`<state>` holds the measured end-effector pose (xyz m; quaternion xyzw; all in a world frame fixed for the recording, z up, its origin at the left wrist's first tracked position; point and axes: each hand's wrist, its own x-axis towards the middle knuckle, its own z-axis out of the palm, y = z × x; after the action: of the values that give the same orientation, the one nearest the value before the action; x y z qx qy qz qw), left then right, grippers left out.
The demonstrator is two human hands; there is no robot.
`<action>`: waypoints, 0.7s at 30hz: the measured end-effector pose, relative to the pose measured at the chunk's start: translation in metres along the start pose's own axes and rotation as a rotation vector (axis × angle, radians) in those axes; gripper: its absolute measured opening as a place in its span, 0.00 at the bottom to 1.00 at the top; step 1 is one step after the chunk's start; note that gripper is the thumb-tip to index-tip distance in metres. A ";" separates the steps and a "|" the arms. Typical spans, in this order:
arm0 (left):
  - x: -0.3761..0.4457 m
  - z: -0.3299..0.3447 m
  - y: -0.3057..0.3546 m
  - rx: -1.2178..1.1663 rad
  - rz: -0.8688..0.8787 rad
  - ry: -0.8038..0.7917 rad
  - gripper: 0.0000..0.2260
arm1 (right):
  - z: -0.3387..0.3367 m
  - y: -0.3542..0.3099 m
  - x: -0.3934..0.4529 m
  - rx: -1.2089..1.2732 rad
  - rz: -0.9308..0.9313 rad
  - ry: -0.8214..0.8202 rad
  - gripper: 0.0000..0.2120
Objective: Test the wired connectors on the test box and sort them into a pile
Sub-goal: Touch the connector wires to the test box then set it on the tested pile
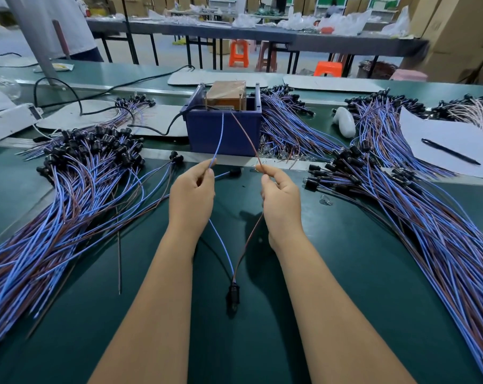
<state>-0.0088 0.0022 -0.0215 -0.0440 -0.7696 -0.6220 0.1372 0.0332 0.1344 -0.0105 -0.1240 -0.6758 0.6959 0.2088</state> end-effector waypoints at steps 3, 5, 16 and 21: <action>0.002 0.000 0.002 0.002 -0.003 0.036 0.13 | -0.001 -0.001 -0.001 0.015 -0.005 -0.005 0.15; 0.002 0.001 0.003 -0.011 -0.004 0.061 0.13 | -0.002 -0.001 -0.001 0.008 -0.012 0.000 0.15; 0.007 -0.003 0.001 -0.040 -0.028 0.088 0.12 | -0.003 -0.002 -0.001 -0.003 -0.012 0.013 0.13; 0.009 -0.005 -0.001 -0.044 -0.038 0.098 0.12 | -0.004 0.000 0.001 -0.011 0.006 0.030 0.13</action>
<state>-0.0167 -0.0035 -0.0193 -0.0018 -0.7487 -0.6429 0.1620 0.0342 0.1379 -0.0105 -0.1378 -0.6760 0.6909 0.2162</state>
